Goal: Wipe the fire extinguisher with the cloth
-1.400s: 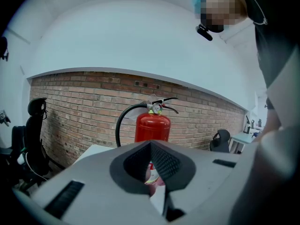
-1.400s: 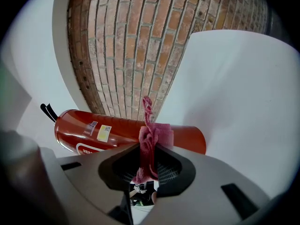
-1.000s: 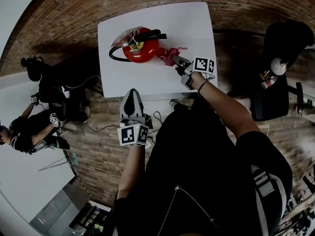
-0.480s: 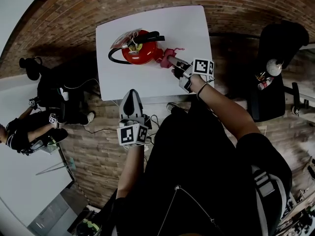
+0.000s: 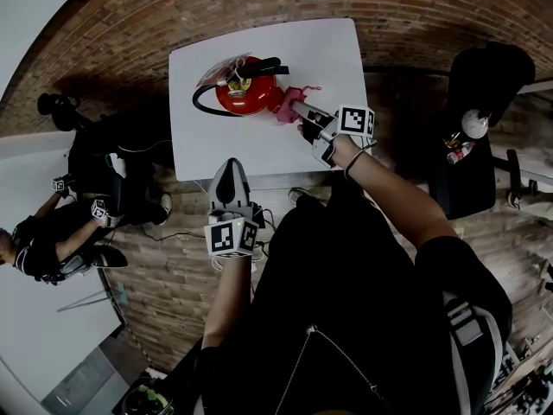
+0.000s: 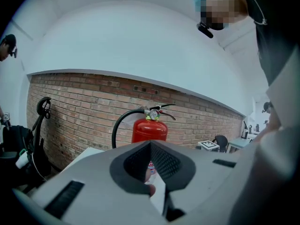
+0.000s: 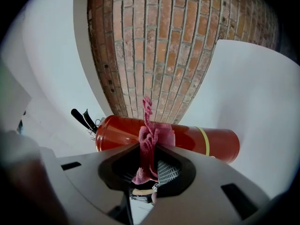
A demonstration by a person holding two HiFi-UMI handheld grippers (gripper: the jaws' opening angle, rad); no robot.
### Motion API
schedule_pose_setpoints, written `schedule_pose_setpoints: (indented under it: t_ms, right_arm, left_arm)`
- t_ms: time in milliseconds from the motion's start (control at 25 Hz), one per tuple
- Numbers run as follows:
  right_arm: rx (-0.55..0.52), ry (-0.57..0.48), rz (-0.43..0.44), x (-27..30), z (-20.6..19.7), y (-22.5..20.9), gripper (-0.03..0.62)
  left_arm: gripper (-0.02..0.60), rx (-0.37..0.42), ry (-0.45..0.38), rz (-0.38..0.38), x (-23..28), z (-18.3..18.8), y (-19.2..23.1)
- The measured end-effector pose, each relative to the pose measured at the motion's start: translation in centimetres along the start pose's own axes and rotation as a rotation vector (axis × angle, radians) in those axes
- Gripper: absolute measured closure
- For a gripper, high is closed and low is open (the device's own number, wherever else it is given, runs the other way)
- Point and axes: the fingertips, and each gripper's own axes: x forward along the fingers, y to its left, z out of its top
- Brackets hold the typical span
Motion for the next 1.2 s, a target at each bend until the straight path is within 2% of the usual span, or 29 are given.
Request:
schedule_pose_setpoints:
  t_ms: [680, 1200]
  right_arm:
    - [-0.005, -0.068, 0.135, -0.6, 0.5, 8.8, 0.5]
    - [0.006, -0.133, 0.183, -0.9, 0.7, 12.5, 0.5]
  left_arm:
    - [0.574, -0.01, -0.029, -0.004, -1.6, 0.2, 0.2]
    - [0.574, -0.017, -0.053, -0.02, -2.4, 0.5, 0.8]
